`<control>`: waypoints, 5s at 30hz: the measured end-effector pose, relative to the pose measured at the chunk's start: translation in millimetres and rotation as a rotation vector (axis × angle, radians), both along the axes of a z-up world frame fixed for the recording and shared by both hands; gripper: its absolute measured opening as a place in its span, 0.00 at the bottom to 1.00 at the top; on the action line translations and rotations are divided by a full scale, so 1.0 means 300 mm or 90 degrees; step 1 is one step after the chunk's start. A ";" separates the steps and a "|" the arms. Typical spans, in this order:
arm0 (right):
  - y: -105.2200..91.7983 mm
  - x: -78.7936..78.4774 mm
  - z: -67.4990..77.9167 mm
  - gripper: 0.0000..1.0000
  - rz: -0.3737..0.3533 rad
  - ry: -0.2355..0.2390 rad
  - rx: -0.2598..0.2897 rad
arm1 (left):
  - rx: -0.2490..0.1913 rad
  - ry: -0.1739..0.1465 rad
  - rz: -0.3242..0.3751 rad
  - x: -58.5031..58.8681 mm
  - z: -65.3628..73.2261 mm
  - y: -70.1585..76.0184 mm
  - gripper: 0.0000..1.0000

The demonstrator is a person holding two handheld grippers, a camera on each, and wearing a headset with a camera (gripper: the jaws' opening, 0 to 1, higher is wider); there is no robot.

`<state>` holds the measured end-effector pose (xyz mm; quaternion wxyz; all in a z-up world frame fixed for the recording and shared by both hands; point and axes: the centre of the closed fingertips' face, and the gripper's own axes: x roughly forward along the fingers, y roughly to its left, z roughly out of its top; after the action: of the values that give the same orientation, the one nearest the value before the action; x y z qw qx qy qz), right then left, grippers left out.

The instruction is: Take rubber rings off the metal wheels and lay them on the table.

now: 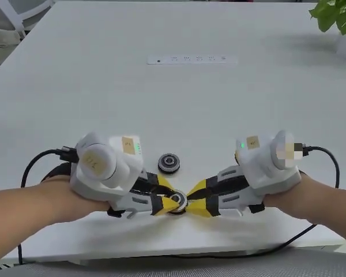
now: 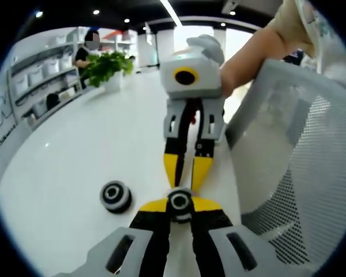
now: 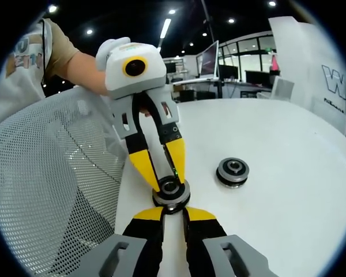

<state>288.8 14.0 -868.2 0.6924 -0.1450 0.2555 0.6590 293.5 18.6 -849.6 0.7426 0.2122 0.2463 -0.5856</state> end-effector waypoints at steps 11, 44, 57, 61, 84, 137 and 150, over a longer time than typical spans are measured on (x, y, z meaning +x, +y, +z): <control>0.000 0.004 0.002 0.04 -0.002 -0.022 -0.023 | 0.001 -0.001 0.005 0.002 0.000 -0.001 0.13; -0.009 0.018 -0.003 0.04 -0.057 0.033 -0.055 | 0.003 -0.005 0.009 0.000 0.000 0.000 0.13; -0.012 0.016 -0.002 0.00 -0.116 0.139 -0.034 | 0.007 -0.009 0.008 0.000 -0.001 0.000 0.13; -0.022 0.020 0.002 0.00 -0.140 0.174 -0.021 | 0.009 -0.014 0.006 0.000 -0.001 -0.001 0.13; -0.002 0.017 0.068 0.00 -0.226 0.328 0.089 | 0.014 -0.022 0.022 0.008 -0.001 -0.005 0.12; 0.037 -0.001 0.086 0.00 -0.177 0.276 0.087 | 0.016 -0.033 0.020 0.009 0.000 -0.013 0.13; 0.031 0.014 0.105 0.00 -0.171 0.268 0.100 | 0.020 -0.025 0.012 0.010 0.016 -0.011 0.17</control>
<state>292.9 23.4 -836.8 0.7145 0.0848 0.3592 0.5944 296.5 15.4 -844.7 0.7493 0.2328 0.2428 -0.5704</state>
